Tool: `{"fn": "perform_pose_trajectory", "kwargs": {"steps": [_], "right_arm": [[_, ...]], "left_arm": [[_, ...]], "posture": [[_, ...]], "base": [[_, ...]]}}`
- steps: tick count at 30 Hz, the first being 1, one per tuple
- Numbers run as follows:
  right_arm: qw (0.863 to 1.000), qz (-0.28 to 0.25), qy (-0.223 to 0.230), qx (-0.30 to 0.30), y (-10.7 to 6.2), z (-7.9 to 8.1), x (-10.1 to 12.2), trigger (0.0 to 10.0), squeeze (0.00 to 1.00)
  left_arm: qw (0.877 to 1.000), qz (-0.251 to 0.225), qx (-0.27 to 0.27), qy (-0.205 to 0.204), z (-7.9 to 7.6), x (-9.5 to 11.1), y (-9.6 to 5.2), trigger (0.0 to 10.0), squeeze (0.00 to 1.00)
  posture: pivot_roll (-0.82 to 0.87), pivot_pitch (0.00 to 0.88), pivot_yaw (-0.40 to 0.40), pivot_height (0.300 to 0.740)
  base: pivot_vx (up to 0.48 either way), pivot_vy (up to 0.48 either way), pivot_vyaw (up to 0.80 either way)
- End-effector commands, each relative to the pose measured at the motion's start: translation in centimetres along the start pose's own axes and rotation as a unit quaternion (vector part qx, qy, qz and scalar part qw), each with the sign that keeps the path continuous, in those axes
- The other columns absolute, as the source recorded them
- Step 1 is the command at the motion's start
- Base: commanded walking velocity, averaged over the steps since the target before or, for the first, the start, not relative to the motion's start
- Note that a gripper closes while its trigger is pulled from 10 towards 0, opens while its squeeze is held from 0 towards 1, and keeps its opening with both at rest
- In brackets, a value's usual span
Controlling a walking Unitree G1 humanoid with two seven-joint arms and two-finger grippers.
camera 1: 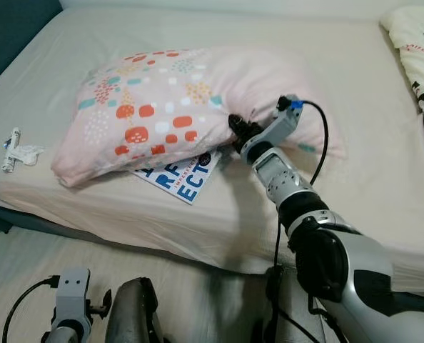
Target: Clean up the room
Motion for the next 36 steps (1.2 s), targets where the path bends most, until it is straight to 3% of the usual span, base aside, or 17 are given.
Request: {"fn": "perform_pose_trajectory", "kwargs": {"steps": [1,5,8,11,15,18,24,28,36], "right_arm": [[1.0,-0.017,-0.018,0.017,0.2,0.5,1.0,0.0,0.0],[0.996,-0.041,-0.044,0.061,0.4,1.4,2.4,0.0,0.0],[0.986,-0.077,-0.07,0.133,0.5,3.3,4.2,0.0,0.0],[0.979,-0.098,-0.08,0.159,0.3,4.2,5.5,0.0,0.0],[0.968,-0.134,-0.099,0.189,-0.6,5.2,8.0,0.0,0.0],[0.957,-0.177,-0.122,0.197,-2.6,5.2,10.4,0.0,0.0],[0.952,-0.191,-0.134,0.199,-4.3,4.5,11.0,0.0,0.0],[0.951,-0.216,-0.126,0.184,-6.2,3.2,11.7,0.0,0.0],[0.947,-0.235,-0.127,0.177,-7.4,3.8,13.0,0.0,0.0]], "left_arm": [[1.0,0.002,0.012,-0.017,0.0,-0.3,-0.1,10.0,0.0],[0.999,-0.013,0.017,-0.025,-0.3,1.2,1.0,10.0,0.0],[0.999,-0.023,0.026,-0.033,-0.7,2.8,2.2,10.0,0.0],[0.999,-0.031,0.027,-0.035,-0.9,3.7,2.8,10.0,0.0],[0.998,-0.044,0.026,-0.036,-1.5,5.3,3.8,10.0,0.0],[0.998,-0.046,0.024,-0.035,-2.2,6.6,4.6,10.0,0.0],[0.998,-0.022,0.038,-0.033,-1.9,6.0,4.6,10.0,0.0],[0.997,0.021,0.06,-0.036,-1.1,4.2,4.1,10.0,0.0],[0.995,0.065,0.071,-0.019,-0.8,2.0,3.2,10.0,0.0]], "posture": [[0.13,0.225,0.0,0.445],[0.1,0.196,-0.007,0.445],[0.08,0.164,-0.008,0.445],[0.05,0.144,-0.003,0.445],[0.03,0.115,0.004,0.445],[0.0,0.088,0.017,0.445],[-0.02,0.074,0.028,0.445],[-0.03,0.064,0.047,0.465],[-0.03,0.056,0.052,0.495]], "base": [[0.0,0.0,0.0],[0.0,0.0,0.0],[0.0,0.0,0.0],[0.0,0.0,0.0],[0.0,0.0,0.0],[0.0,0.0,0.0],[0.0,0.0,0.0],[0.0,0.0,0.0],[0.0,0.0,0.0]]}}
Point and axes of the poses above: a point about 5 cm out from each wrist's last joint towards the gripper, its own y axis pointing out of the wrist towards the gripper, its own x axis along the axis of the wrist's last joint, z = x × y, the point moved 1 cm from there along y, pointing out of the wrist towards the gripper, and after that the axes turned 7 degrees about -y, right-handed, at the moved point
